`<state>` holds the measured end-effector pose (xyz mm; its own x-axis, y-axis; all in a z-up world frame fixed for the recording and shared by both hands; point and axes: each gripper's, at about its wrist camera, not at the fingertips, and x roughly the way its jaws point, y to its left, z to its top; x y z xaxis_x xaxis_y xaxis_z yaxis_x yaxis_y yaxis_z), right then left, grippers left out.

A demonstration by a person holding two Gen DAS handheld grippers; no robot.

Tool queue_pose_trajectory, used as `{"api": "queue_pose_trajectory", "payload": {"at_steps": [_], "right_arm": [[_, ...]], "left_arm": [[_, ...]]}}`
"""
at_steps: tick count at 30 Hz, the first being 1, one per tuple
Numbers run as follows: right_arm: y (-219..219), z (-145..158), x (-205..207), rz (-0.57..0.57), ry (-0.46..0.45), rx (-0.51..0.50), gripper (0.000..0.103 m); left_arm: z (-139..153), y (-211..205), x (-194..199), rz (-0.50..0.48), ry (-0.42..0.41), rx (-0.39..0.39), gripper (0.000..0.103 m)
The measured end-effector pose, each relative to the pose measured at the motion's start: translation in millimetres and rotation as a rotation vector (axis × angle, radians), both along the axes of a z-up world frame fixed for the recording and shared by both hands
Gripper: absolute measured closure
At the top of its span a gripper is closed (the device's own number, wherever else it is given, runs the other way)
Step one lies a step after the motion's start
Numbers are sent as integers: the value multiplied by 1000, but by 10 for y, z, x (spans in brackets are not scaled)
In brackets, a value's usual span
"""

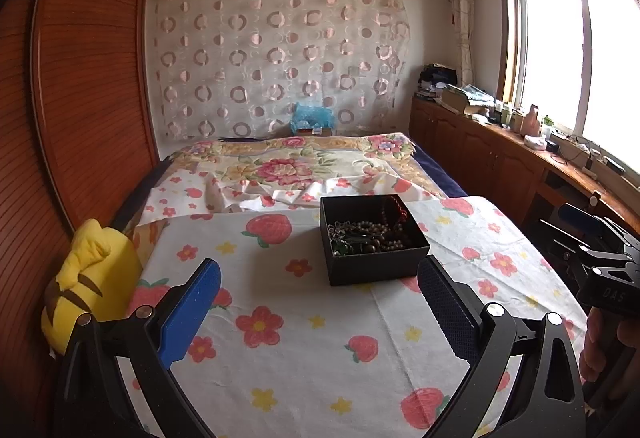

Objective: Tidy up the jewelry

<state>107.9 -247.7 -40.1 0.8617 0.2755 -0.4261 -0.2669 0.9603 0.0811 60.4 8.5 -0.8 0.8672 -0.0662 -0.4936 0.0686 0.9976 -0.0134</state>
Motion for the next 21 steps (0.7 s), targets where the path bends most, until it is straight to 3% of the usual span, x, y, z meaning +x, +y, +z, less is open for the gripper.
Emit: {"api": "queue_pose_trajectory", "payload": {"at_steps": [21], "right_arm": [[-2,0,1,1,2,0,3]], "left_arm": [[14,-7,11,0,-3,1,8]]}}
